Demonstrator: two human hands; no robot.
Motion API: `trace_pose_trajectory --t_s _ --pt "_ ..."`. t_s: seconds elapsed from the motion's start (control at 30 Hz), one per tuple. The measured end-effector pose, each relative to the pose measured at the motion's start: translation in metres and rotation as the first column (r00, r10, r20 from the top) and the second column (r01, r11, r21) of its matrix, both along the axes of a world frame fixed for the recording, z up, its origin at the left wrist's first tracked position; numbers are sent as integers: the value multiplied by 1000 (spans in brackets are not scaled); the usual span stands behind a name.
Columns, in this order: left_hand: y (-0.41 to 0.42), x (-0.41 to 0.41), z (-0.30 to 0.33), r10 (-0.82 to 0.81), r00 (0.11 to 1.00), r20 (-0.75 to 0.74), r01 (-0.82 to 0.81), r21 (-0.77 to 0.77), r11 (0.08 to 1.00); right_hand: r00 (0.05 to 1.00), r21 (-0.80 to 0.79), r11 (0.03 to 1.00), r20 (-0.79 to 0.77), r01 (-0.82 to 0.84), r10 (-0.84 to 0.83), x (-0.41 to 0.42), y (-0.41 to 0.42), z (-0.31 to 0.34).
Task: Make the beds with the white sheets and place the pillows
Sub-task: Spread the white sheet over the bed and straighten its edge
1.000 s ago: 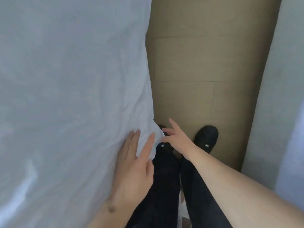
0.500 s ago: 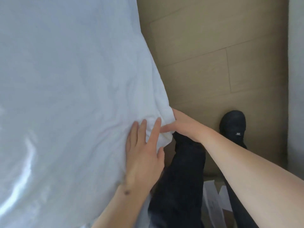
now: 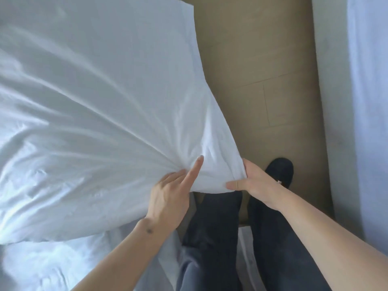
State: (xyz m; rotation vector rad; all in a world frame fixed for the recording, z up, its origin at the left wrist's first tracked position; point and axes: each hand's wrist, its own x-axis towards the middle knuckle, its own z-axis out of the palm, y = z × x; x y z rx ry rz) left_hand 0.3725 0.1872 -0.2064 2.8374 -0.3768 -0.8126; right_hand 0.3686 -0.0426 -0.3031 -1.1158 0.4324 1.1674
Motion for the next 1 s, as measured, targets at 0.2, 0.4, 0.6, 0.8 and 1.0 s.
trace_pose_trajectory --t_s 0.2,0.4,0.6,0.8,1.0 --pt "-27 -42 40 48 997 64 -44 -58 997 998 15 998 -36 57 -56 -44 -28 42" --pt "-28 -100 31 57 996 -75 -58 -19 998 989 -233 965 -61 120 -138 -110 -16 44" --pt "-46 -111 2 150 879 -453 -32 256 966 986 -430 890 -5 -151 165 -97 -21 40" --pt "-91 -38 84 234 941 -243 -183 214 960 818 -731 611 128 -304 561 -35 -60 134" --pt "-133 40 233 310 949 -52 -306 64 950 632 -866 446 219 -225 743 37 -90 305"
